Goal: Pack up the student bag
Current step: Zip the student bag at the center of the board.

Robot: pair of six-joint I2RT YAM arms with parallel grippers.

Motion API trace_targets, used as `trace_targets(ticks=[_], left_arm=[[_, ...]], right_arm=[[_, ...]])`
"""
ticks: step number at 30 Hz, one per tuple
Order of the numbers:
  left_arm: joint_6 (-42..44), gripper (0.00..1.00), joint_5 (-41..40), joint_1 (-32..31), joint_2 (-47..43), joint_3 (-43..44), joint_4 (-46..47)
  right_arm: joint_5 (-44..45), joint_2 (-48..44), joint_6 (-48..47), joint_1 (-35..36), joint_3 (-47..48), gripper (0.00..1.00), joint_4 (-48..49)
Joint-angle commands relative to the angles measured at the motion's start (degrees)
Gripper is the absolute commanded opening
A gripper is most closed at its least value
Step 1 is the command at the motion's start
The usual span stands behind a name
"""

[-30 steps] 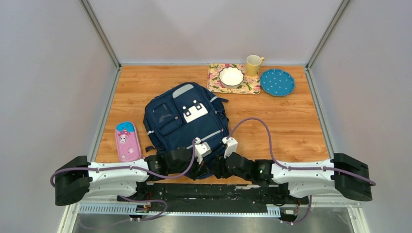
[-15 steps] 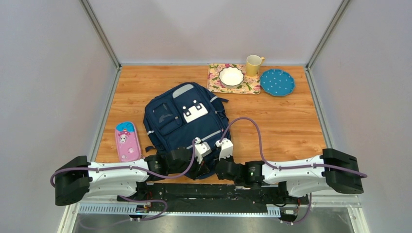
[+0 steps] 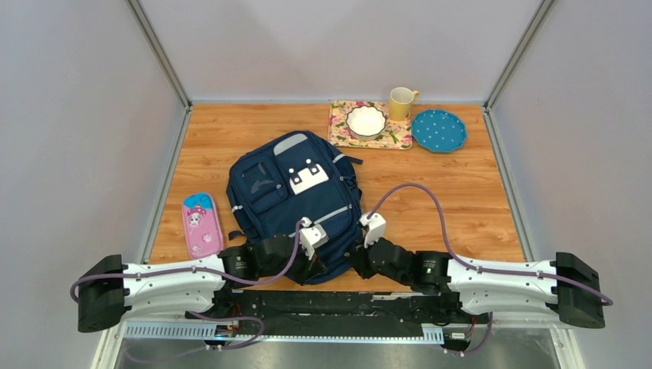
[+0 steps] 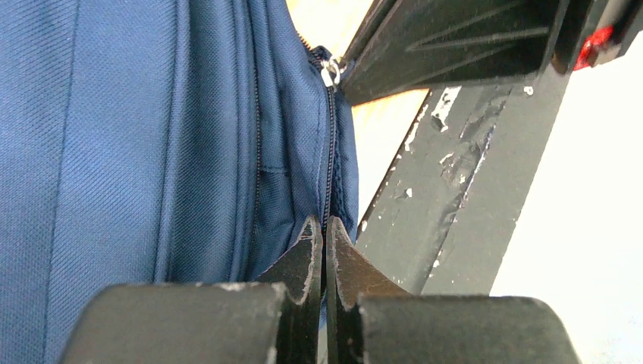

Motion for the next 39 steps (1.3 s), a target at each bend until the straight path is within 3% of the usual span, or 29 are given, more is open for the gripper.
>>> trace_targets(ticks=[1,8,15,19,21,23,25,28,33,39], left_arm=[[-1.11,0.00,-2.54,-0.44,-5.54,-1.20,-10.75],[-6.82,0.00,-9.83,-0.44,-18.28,-4.88,-23.84],[-11.75,0.02,-16.95,-0.44,-27.96,-4.46,-30.36],[-11.05,0.14,-16.79,-0.44,-28.50,-3.05,-29.93],[-10.35,0.14,-15.48,-0.44,-26.84,-1.47,-29.84],[-9.73,0.36,-13.98,-0.44,-25.25,1.33,-29.66],[-8.59,0.49,-11.78,-0.44,-22.79,3.36,-27.48],[-6.39,0.59,-7.13,-0.36,-18.32,6.44,-21.61],[-2.62,0.65,1.66,-0.62,-4.63,9.35,-14.20],[-0.41,0.66,3.26,-1.94,6.03,9.00,-11.21]], right_arm=[[-4.02,-2.82,-5.96,-4.44,-1.54,0.00,-3.05],[-12.70,-3.35,-6.75,-5.67,-3.13,0.00,-0.25],[-19.67,-0.02,-3.41,-5.59,-5.23,0.00,5.82],[-21.08,0.87,-0.69,-5.50,-7.43,0.00,8.72],[-21.08,0.43,0.81,-5.50,-8.13,0.00,9.51],[-21.16,-1.05,2.38,-5.15,-9.53,0.00,9.78],[-21.16,-1.76,4.58,-4.88,-10.94,0.00,14.06],[-22.75,-2.03,6.87,-4.80,-12.27,0.00,15.75],[-22.22,-1.85,9.25,-4.88,-12.27,0.00,18.30],[-22.04,-3.26,9.69,-4.79,-12.18,0.00,18.39]])
